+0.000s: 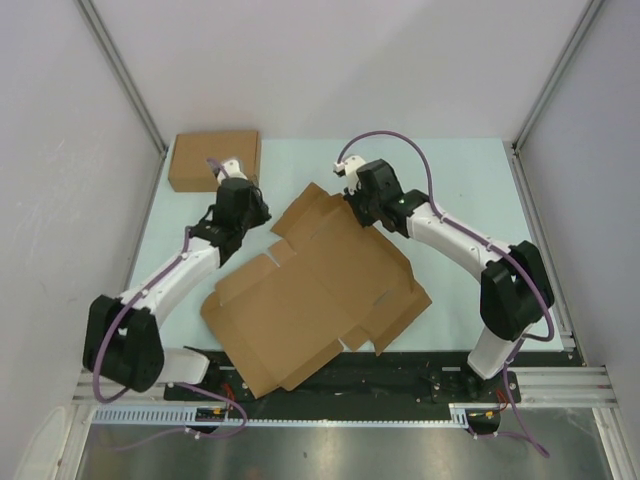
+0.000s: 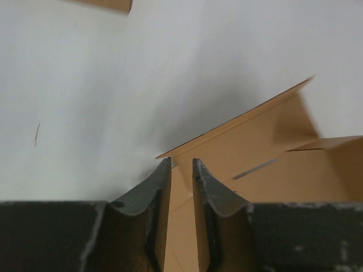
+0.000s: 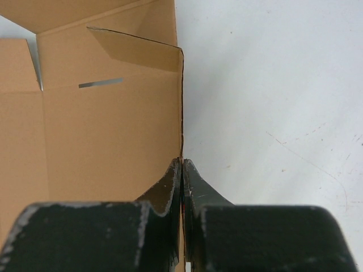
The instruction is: Fold the paper box
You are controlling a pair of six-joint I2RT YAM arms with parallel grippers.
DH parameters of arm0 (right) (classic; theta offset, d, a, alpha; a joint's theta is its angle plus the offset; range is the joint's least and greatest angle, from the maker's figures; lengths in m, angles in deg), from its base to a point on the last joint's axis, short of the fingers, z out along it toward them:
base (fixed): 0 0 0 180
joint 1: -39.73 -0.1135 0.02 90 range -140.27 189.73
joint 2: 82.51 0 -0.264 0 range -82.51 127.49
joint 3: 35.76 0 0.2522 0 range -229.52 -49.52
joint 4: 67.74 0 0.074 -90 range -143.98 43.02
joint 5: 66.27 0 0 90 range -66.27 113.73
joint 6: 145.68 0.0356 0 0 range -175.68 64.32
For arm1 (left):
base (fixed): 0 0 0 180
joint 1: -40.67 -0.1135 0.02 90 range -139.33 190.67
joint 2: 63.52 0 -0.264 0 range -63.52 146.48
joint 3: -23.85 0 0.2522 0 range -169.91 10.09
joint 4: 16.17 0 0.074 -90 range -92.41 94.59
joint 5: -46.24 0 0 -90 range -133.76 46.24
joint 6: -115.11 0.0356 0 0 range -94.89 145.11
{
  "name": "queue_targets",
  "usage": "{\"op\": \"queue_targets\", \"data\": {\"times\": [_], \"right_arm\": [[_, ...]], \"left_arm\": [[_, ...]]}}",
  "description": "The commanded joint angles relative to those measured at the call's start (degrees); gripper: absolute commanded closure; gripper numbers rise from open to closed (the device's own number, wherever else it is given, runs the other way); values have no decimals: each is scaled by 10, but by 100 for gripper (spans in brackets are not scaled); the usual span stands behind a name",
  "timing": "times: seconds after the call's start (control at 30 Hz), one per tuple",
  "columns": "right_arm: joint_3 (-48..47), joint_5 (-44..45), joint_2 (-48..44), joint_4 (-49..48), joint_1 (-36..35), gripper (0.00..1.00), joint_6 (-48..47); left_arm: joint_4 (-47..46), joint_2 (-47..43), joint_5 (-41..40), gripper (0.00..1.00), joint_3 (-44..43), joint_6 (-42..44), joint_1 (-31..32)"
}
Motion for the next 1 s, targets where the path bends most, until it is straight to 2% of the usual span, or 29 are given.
{"op": "queue_targets", "data": {"times": [0.0, 0.27, 0.53, 0.67, 0.73, 0.8, 0.97], "right_arm": [[-2, 16, -23, 3, -8, 100, -5], [-2, 19, -36, 8, -14, 100, -7], [-1, 18, -38, 8, -15, 100, -5], [-1, 16, -35, 9, -18, 100, -5], [-2, 15, -35, 8, -17, 100, -6], [-2, 15, -35, 9, -17, 100, -6], [-2, 19, -36, 7, -17, 100, -7]], "left_arm": [[52, 77, -16, 75, 19, -25, -11], [37, 171, -7, 76, 10, -57, -20], [16, 194, -4, 76, 34, -90, -44], [-18, 226, 69, 86, 25, -100, -55], [-53, 236, 140, 91, 39, -108, -54], [-102, 235, 202, 94, 59, -116, -53], [-174, 207, 262, 96, 110, -138, -38]]}}
